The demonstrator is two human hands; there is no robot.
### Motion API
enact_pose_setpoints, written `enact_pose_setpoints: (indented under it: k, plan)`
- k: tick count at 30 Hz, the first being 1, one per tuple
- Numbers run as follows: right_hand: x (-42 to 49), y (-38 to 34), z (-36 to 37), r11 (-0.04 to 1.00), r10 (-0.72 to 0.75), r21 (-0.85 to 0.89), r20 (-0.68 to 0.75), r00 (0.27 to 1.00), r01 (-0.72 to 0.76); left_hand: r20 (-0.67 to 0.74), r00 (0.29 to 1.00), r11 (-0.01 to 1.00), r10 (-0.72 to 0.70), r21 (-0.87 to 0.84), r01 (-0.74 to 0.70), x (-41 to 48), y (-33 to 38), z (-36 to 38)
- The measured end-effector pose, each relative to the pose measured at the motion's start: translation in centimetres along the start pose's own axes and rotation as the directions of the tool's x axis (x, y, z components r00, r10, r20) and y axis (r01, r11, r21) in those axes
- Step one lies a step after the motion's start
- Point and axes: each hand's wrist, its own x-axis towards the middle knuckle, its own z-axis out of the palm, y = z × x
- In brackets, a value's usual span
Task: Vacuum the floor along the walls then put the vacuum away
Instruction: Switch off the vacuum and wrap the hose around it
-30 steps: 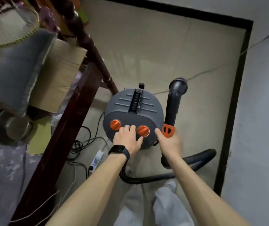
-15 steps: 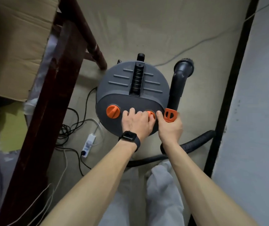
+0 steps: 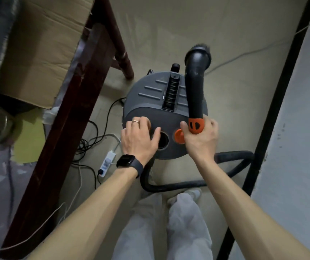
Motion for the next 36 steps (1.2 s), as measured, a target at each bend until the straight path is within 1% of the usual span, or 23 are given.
enact_pose_setpoints:
  k: [1, 2, 3, 5, 7, 8, 11, 13, 17, 18, 21, 23, 26, 29, 31, 33, 36]
  plan:
    - [0.0, -0.9, 0.5, 0.999, -0.037, -0.002, 0.019, 0.999, 0.037, 0.011, 0.997, 0.997, -0.073, 0.016, 0.073, 0.4, -1.2, -0.4]
    - [0.0, -1.8, 1.2, 0.999, -0.045, -0.017, 0.046, 0.998, 0.046, 0.049, 0.992, 0.992, -0.114, 0.05, 0.111, 0.8, -2.1, -0.6]
    - [0.0, -2.5, 1.8, 0.999, -0.03, -0.042, 0.077, 0.997, 0.034, 0.09, 0.988, 0.989, -0.122, 0.098, 0.113, 1.1, -2.8, -0.8]
    - [0.1, -3.3, 2.9, 0.995, 0.039, -0.095, 0.112, 0.993, -0.028, 0.139, 0.989, 0.983, -0.042, 0.182, 0.016, 1.7, -3.5, -0.9]
    - [0.1, -3.3, 3.7, 0.989, 0.091, -0.126, 0.078, 0.993, -0.081, 0.152, 0.987, 0.969, 0.056, 0.229, -0.09, 2.1, -3.5, -0.9]
    - [0.2, -3.2, 4.0, 0.987, 0.104, -0.128, 0.052, 0.993, -0.097, 0.154, 0.985, 0.962, 0.082, 0.247, -0.118, 2.2, -3.4, -0.9]
    - [0.5, -3.1, 4.5, 0.981, 0.119, -0.155, 0.029, 0.993, -0.113, 0.143, 0.982, 0.945, 0.124, 0.284, -0.161, 2.2, -2.9, -0.5]
    - [0.6, -3.0, 4.6, 0.977, 0.096, -0.194, 0.029, 0.995, -0.089, 0.13, 0.983, 0.951, 0.129, 0.266, -0.16, 2.0, -2.8, -0.3]
    - [0.7, -2.9, 4.7, 0.973, 0.081, -0.221, 0.038, 0.996, -0.071, 0.131, 0.988, 0.965, 0.087, 0.236, -0.116, 2.0, -2.8, -0.5]
    - [0.8, -2.8, 4.7, 0.972, 0.081, -0.225, 0.043, 0.996, -0.07, 0.14, 0.989, 0.97, 0.048, 0.231, -0.08, 2.0, -2.6, -0.5]
    - [0.9, -2.7, 4.7, 0.973, 0.073, -0.222, 0.039, 0.997, -0.062, 0.177, 0.976, 0.98, -0.123, 0.175, 0.091, 1.8, -1.6, -0.2]
    - [0.8, -2.6, 4.7, 0.973, 0.06, -0.224, 0.031, 0.998, -0.051, 0.188, 0.967, 0.979, -0.169, 0.143, 0.143, 1.7, -1.3, 0.0]
    - [0.9, -2.6, 4.6, 0.973, 0.06, -0.226, 0.047, 0.997, -0.048, 0.213, 0.97, 0.982, -0.118, 0.168, 0.082, 1.9, -1.5, -0.1]
    - [1.3, -2.7, 3.6, 0.98, 0.059, -0.198, 0.127, 0.99, -0.034, 0.227, 0.971, 0.982, -0.07, 0.187, 0.027, 2.2, -1.4, -0.4]
    - [1.5, -2.1, 2.6, 0.985, 0.014, -0.173, 0.171, 0.985, 0.016, 0.234, 0.972, 0.979, -0.039, 0.205, -0.01, 2.2, -1.3, -0.3]
    - [1.7, -0.8, 1.4, 0.984, -0.052, -0.163, 0.153, 0.987, 0.077, 0.23, 0.973, 0.972, 0.004, 0.226, -0.057, 2.0, -1.0, 0.1]
    - [2.4, 1.3, -0.5, 0.975, -0.099, -0.186, 0.12, 0.988, 0.12, 0.246, 0.969, 0.971, 0.016, 0.228, -0.074, 1.3, 0.1, 0.7]
